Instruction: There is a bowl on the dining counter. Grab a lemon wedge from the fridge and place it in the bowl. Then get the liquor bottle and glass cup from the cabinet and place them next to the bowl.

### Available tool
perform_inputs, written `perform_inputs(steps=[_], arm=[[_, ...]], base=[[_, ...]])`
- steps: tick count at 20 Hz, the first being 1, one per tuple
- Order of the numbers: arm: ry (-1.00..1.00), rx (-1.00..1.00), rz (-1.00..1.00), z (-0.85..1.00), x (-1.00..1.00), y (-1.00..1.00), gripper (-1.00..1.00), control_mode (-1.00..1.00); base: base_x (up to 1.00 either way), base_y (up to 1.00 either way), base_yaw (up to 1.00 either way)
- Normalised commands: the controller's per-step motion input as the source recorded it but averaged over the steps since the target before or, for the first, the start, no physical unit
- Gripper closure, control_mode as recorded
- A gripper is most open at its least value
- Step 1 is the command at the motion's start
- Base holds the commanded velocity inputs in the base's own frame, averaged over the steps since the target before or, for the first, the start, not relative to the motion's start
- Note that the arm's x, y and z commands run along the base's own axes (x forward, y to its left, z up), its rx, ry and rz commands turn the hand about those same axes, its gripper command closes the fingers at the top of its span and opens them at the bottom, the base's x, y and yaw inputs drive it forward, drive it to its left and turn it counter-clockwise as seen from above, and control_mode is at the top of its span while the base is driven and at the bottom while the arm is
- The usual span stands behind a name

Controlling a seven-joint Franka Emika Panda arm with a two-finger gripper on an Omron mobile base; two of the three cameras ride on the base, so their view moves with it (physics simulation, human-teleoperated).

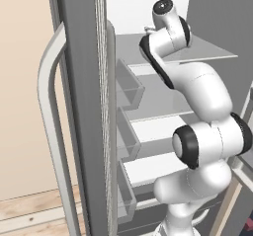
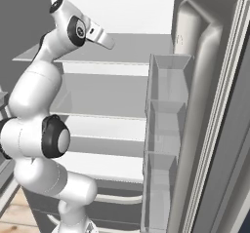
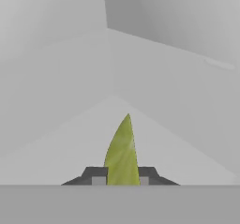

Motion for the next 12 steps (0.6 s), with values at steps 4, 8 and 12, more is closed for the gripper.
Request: perform_inputs(steps=[4, 8, 12], arm=[[-0.12, 0.0, -0.01, 0.0, -0.4, 0.0, 1.0, -1.0], [-0.04, 0.0, -0.06, 0.3, -0.24, -0.16, 1.0, -1.0], [0.08, 0.0, -0.05, 0.67, -0.03, -0.18, 1.0, -1.0]], base=[[0.0, 0.0, 0.0], [0.0, 0.0, 0.0], [0.0, 0.0, 0.0]])
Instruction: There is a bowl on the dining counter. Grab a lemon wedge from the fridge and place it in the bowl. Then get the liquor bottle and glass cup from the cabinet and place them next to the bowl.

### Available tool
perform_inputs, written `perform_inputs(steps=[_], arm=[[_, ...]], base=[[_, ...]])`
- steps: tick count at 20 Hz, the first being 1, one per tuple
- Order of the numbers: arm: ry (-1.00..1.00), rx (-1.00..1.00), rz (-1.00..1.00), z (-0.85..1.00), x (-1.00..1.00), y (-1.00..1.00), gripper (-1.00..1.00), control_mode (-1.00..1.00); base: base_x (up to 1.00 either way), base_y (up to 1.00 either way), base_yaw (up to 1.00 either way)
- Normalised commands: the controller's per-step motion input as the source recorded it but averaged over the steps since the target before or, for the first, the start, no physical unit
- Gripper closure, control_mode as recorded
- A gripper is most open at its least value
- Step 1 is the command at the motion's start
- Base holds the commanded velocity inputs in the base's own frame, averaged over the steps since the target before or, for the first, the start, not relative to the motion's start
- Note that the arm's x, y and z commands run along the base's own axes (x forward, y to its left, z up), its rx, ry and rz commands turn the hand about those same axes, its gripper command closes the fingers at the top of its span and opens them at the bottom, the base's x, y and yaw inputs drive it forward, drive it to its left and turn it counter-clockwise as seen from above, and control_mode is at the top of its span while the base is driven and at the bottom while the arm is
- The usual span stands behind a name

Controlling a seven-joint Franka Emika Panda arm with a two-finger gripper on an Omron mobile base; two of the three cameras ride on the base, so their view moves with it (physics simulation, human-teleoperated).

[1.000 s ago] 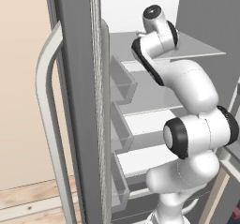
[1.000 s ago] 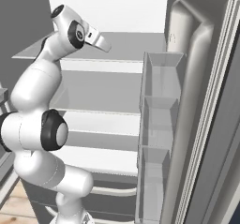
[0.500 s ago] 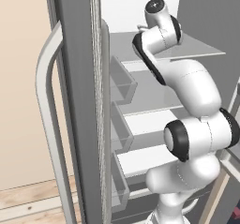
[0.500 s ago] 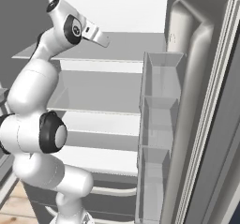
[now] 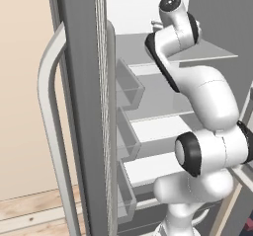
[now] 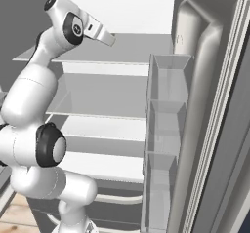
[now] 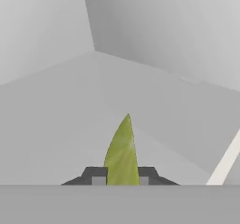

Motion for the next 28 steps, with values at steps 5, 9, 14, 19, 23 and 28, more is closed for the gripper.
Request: perform_inputs(steps=[5, 9, 14, 19, 23, 28], arm=[[0.03, 0.0, 0.0, 0.44, -0.59, -0.1, 1.0, -1.0], [-0.12, -0.02, 0.08, 0.01, -1.0, 0.08, 1.0, -1.0], [-0.15, 0.0, 0.12, 0.07, -1.0, 0.01, 1.0, -1.0], [-0.04, 0.0, 0.12, 0.39, -1.0, 0.0, 1.0, -1.0], [0.0, 0.0, 0.13, 0.31, -1.0, 0.01, 1.0, -1.0], [0.0, 0.0, 0.14, 0.08, -1.0, 0.05, 1.0, -1.0]], base=[[0.0, 0.0, 0.0], [0.0, 0.0, 0.0], [0.0, 0.0, 0.0], [0.0, 0.0, 0.0], [0.0, 0.0, 0.0], [0.0, 0.0, 0.0]])
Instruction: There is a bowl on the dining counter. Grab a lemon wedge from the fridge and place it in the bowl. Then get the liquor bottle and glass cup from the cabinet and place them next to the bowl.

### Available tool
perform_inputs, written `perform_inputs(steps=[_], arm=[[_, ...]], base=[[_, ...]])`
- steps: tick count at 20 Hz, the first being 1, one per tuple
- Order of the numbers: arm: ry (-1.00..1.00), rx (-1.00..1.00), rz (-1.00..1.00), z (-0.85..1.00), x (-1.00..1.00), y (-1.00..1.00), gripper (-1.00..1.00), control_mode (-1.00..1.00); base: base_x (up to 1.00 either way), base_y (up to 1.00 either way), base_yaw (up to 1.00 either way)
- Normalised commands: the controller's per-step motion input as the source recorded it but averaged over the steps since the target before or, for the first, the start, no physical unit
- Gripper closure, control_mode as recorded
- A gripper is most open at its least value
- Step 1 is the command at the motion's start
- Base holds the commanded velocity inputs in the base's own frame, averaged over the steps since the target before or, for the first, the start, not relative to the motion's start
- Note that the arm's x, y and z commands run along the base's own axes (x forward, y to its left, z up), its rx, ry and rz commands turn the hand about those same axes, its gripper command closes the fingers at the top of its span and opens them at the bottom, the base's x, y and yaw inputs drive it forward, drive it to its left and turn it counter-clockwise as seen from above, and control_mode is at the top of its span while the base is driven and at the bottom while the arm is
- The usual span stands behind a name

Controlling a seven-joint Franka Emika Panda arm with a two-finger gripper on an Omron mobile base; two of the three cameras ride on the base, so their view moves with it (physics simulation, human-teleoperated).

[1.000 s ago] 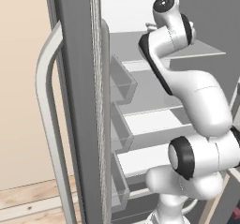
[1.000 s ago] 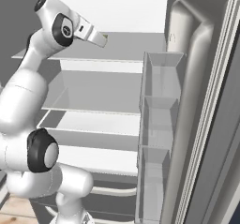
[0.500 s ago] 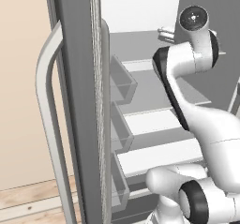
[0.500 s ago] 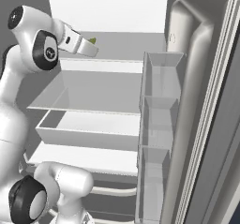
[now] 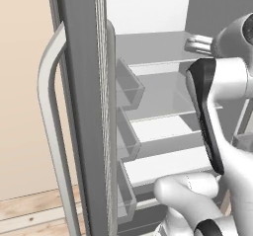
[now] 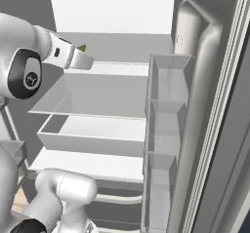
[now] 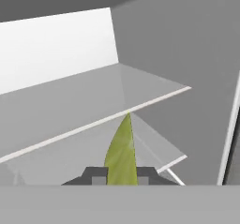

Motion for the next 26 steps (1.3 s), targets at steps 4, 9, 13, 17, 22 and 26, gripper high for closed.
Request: perform_inputs(steps=[4, 9, 13, 17, 22, 26], arm=[[0.0, 0.0, 0.15, 0.05, -1.0, 0.01, 1.0, -1.0], [0.0, 0.0, 0.15, 0.05, -1.0, 0.03, 1.0, -1.0], [0.0, -0.01, 0.14, 0.0, -1.0, 0.09, 1.0, -1.0], [0.0, -0.01, 0.13, -0.02, -0.93, 0.03, 1.0, -1.0], [0.02, -0.03, 0.02, -0.09, -0.35, 0.19, 1.0, -1.0], [0.0, 0.0, 0.0, 0.0, -0.01, 0.0, 1.0, -1.0]], base=[[0.0, 0.0, 0.0], [0.0, 0.0, 0.0], [0.0, 0.0, 0.0], [0.0, 0.0, 0.0], [0.0, 0.0, 0.0], [0.0, 0.0, 0.0]])
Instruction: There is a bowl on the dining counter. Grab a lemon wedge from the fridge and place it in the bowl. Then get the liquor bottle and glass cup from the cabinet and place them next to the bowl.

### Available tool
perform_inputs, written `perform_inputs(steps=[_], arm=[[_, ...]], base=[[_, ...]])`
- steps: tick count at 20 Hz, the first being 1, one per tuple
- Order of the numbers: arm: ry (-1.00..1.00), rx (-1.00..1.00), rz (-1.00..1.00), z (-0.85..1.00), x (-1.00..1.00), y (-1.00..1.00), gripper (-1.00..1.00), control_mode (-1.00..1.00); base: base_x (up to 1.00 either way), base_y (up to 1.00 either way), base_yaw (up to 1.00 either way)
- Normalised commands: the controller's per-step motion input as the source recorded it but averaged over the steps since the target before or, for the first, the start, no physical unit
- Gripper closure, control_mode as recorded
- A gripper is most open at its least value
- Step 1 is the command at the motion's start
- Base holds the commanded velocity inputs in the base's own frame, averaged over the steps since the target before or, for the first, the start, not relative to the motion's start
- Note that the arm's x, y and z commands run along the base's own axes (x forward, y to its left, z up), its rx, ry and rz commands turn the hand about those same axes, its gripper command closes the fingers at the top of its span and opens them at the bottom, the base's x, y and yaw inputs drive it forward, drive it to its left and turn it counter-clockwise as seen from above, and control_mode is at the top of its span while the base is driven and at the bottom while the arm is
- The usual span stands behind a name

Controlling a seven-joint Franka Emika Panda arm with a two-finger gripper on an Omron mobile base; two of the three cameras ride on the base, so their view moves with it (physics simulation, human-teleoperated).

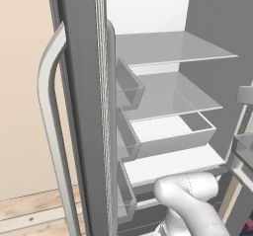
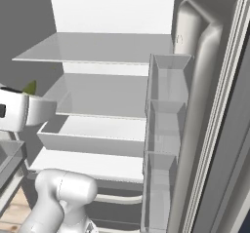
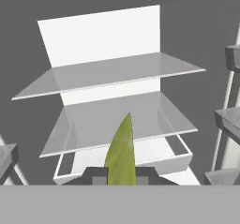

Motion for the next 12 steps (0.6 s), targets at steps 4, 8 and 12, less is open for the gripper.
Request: perform_inputs(steps=[4, 8, 12], arm=[[-0.01, 0.0, 0.0, -0.03, -0.24, 0.03, 1.0, -1.0], [-0.04, -0.01, 0.0, -0.07, -0.37, 0.04, 1.0, 1.0], [0.0, 0.0, 0.0, 0.0, 0.0, 0.0, 1.0, 1.0]], base=[[0.0, 0.0, 0.0], [-0.49, 0.04, 0.01], [-1.0, 0.16, 0.09]])
